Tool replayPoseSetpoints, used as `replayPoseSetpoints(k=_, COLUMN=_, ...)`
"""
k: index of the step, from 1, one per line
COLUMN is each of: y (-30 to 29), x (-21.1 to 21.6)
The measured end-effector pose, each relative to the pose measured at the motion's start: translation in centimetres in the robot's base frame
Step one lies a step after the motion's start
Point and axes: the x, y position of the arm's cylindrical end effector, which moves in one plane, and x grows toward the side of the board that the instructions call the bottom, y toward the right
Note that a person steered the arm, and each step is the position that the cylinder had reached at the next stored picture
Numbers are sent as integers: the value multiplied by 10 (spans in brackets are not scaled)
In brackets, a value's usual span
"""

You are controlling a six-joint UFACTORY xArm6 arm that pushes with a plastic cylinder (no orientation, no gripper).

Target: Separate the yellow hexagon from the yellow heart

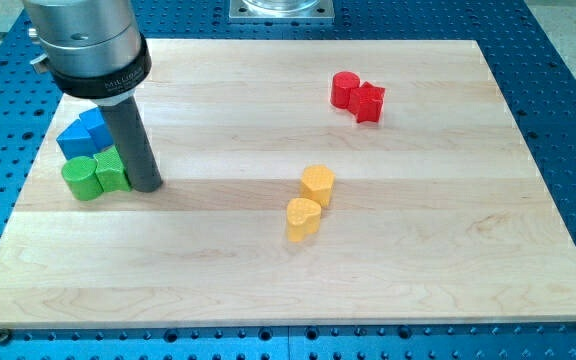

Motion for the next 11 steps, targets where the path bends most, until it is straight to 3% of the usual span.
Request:
replayPoseSetpoints(k=2, y=15, x=-9)
replayPoseSetpoints(k=5, y=222, x=-68)
replayPoseSetpoints(k=6, y=241, x=-60)
replayPoseSetpoints(k=8, y=241, x=72)
replayPoseSetpoints(k=9, y=233, x=67)
replayPoseSetpoints(k=11, y=193, x=2)
